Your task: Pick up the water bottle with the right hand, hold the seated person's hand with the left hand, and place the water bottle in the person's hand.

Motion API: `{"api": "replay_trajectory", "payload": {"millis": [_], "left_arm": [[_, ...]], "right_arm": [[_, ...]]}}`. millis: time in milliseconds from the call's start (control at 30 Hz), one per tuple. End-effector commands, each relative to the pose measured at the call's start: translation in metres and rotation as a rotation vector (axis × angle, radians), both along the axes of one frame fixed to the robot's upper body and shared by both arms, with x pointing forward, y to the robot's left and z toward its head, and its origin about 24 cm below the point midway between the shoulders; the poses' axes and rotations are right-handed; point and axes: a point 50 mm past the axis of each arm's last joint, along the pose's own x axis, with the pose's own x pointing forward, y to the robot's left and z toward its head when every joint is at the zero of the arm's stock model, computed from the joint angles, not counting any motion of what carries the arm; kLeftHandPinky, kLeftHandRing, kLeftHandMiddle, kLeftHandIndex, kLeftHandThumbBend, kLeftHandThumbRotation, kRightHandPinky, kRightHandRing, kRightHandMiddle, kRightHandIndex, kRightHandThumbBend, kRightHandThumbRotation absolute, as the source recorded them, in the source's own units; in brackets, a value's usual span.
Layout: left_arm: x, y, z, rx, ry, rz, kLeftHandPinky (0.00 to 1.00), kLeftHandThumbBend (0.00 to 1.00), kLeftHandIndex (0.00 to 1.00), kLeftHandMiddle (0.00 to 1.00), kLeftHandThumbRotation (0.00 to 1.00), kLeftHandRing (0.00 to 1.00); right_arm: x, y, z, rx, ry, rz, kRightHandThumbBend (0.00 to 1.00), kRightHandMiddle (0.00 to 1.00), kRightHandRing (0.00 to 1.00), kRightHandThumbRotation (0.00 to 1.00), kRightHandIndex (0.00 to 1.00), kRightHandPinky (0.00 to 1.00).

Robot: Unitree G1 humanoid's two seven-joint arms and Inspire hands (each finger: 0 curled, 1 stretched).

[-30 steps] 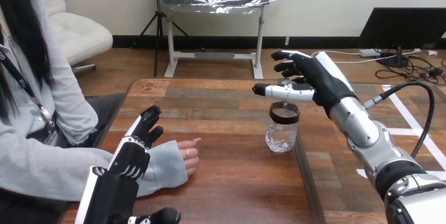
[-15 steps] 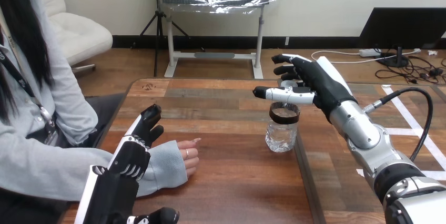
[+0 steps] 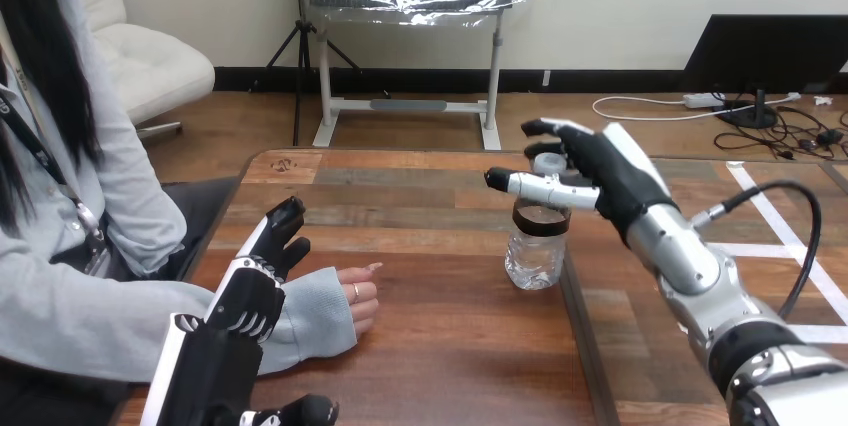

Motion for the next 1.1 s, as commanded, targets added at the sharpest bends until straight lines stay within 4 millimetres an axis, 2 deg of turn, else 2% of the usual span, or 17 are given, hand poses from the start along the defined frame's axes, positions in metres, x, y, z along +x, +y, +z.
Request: {"api": "replay_trajectory", "payload": {"millis": [0,767,1067], "left_arm": [[0.007,0.0,0.014,0.016,-0.074,-0.015,0.94,1.0,0.92,0.96,0.62,0.97],[0.005,0.001,0.014,0.006,-0.08,-0.01,0.94,1.0,0.92,0.96,0.59,0.97],[0.004,0.002,0.014,0.011,-0.076,-0.007,0.93,1.0,0.91,0.95,0.61,0.96]], "right_arm": [[0.001,0.003,0.001,0.01,-0.017,-0.016,1.0,0.83,0.83,0.56,0.88,0.74],[-0.012,0.008,-0.022,0.061,0.063,-0.042,1.0,0.86,0.85,0.54,0.91,0.78],[-0.015,0.009,-0.029,0.059,0.085,-0.055,1.0,0.88,0.86,0.55,0.92,0.78]]}}
